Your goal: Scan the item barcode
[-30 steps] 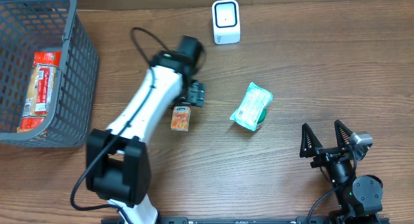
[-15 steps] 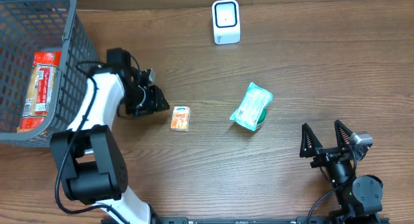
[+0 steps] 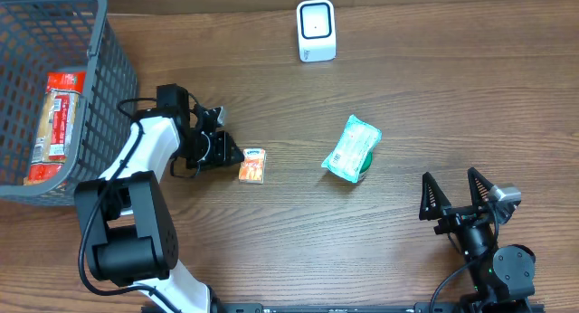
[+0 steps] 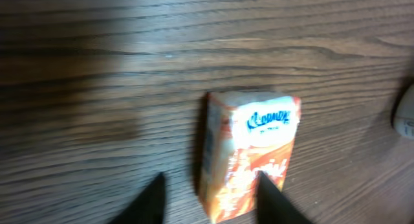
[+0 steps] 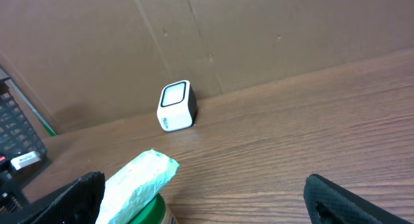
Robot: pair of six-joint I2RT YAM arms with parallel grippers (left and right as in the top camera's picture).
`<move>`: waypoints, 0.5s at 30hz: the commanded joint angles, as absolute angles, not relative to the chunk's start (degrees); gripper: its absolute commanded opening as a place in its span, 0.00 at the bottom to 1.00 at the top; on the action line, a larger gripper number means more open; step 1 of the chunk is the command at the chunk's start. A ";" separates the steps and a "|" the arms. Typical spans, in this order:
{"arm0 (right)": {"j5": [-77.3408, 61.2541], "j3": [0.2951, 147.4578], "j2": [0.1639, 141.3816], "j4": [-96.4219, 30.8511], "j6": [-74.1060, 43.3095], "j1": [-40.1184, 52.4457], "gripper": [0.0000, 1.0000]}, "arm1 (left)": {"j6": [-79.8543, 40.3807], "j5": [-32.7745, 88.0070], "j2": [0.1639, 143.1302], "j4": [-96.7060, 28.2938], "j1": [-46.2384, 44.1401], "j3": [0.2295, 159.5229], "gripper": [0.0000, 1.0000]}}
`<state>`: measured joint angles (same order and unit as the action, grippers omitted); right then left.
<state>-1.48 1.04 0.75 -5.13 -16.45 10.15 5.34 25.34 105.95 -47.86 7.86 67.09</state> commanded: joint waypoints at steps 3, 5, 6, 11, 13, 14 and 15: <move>-1.41 0.47 0.45 -4.80 -16.12 10.00 1.00 | 7.11 25.93 104.88 -46.61 8.23 65.39 0.33; -1.41 0.47 0.45 -4.80 -16.12 10.00 1.00 | 7.09 25.96 104.88 -45.28 8.23 64.25 0.33; -1.39 0.47 0.45 -4.80 -16.12 10.00 1.00 | 7.09 26.00 104.88 -44.03 8.23 63.20 0.33; -1.41 0.47 0.45 -4.80 -16.12 10.00 1.00 | 7.09 26.65 104.88 -41.17 8.23 60.55 0.30; -1.41 0.47 0.45 -4.80 -16.12 10.00 1.00 | 7.09 27.07 104.88 -40.03 8.23 59.96 0.29; -1.39 0.47 0.45 -4.80 -16.12 10.00 1.00 | 7.09 27.46 104.88 -39.64 8.23 59.83 0.28; -1.39 0.47 0.45 -4.80 -16.12 10.00 1.00 | 7.09 28.21 104.88 -39.22 8.23 59.77 0.29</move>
